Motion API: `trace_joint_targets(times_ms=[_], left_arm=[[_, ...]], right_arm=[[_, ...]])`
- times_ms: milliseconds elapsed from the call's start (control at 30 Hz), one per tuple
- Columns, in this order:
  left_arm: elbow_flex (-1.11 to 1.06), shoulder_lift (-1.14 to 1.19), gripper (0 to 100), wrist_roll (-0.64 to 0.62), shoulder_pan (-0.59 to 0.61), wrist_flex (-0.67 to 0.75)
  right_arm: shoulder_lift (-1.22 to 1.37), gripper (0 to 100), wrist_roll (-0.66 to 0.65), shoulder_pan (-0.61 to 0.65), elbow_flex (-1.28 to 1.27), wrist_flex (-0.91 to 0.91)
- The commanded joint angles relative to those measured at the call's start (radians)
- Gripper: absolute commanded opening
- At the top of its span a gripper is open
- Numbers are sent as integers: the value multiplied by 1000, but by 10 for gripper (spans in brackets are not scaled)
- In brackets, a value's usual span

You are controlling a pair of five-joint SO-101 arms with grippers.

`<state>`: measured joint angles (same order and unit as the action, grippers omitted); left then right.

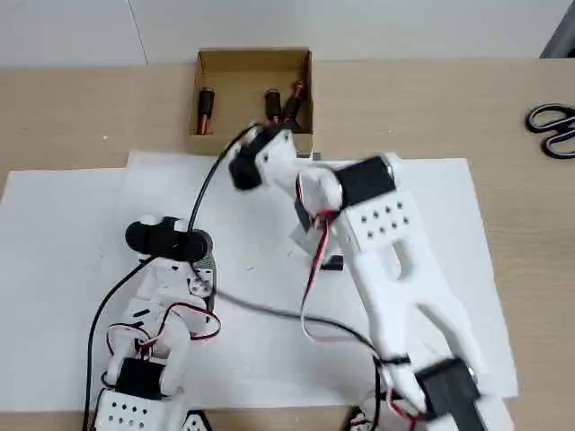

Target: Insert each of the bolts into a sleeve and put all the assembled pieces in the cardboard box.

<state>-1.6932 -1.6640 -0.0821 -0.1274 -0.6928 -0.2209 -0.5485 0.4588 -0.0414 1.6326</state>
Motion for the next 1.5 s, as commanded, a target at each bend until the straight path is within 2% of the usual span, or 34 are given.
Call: trace_joint_targets(times_ms=[0, 100, 200, 367, 633, 833, 1067, 1367, 1467], left_arm=[[4, -9, 6, -2, 0, 0], [4, -9, 6, -2, 0, 0], [4, -9, 6, -2, 0, 0], [4, -9, 6, -2, 0, -2], [4, -9, 6, -2, 0, -2], [4, -9, 6, -2, 0, -2], [4, -9, 6, -2, 0, -2], [4, -9, 6, -2, 0, -2], [4, -9, 6, -2, 0, -2]], right_arm=[[-139, 4, -133, 2, -170, -70], [-232, 6, -256, 2, -347, -156], [-314, 33, -324, 1, -508, -289], [-375, 51, -331, -4, -707, -473], [-374, 106, -336, -56, -887, -685], [-374, 118, -338, -58, -936, -780], [-374, 225, -331, -59, -936, -809], [-341, 226, -330, -61, -937, -812], [-272, 226, -330, -76, -936, -869]])
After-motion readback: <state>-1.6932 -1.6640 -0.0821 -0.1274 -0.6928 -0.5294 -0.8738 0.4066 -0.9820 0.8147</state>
